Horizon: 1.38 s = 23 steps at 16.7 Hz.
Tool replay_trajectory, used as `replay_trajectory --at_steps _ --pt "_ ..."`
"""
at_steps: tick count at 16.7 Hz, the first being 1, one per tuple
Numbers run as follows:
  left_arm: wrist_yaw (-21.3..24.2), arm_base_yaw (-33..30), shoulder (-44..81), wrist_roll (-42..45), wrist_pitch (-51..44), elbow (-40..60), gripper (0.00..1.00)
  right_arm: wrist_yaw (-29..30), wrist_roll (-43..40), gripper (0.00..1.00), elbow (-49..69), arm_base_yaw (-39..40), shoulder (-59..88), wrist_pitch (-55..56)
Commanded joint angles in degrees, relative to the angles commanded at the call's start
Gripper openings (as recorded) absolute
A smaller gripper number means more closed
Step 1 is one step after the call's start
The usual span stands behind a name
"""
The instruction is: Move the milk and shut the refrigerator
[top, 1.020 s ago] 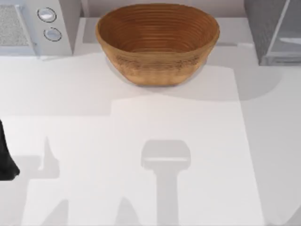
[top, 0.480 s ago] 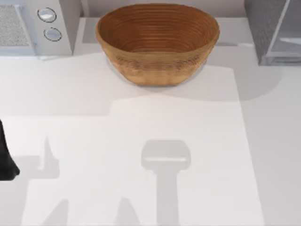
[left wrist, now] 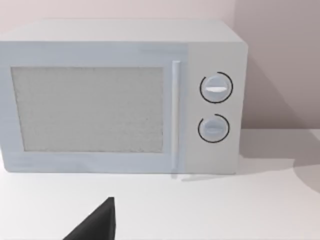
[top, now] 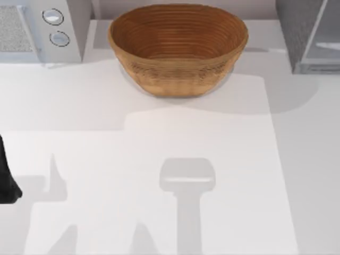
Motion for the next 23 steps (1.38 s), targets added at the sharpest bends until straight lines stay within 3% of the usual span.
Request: replay_trajectory --at_steps 4,8,11,18,23 --pt "0.00 0.00 0.00 0.00 0.00 0.00 1.00 1.22 1.58 1.00 -0.11 2.14 -0.19 1.78" --pt "0.00 0.00 0.00 0.00 0.00 0.00 1.00 2.14 10.05 1.00 0.14 11.79 -0.53 11.41" --pt "0.00 0.00 0.00 0.00 0.00 0.00 1.00 3.18 22.31 1.00 -0.09 17.63 -0.43 21.23" --pt "0.00 0.00 0.00 0.00 0.00 0.00 1.00 7.16 61.17 1.00 0.24 34.50 -0.67 50.41" --pt "0.00 0.00 0.00 0.00 0.00 0.00 1.00 11.53 76.77 1.00 -0.14 47.70 -0.23 64.55"
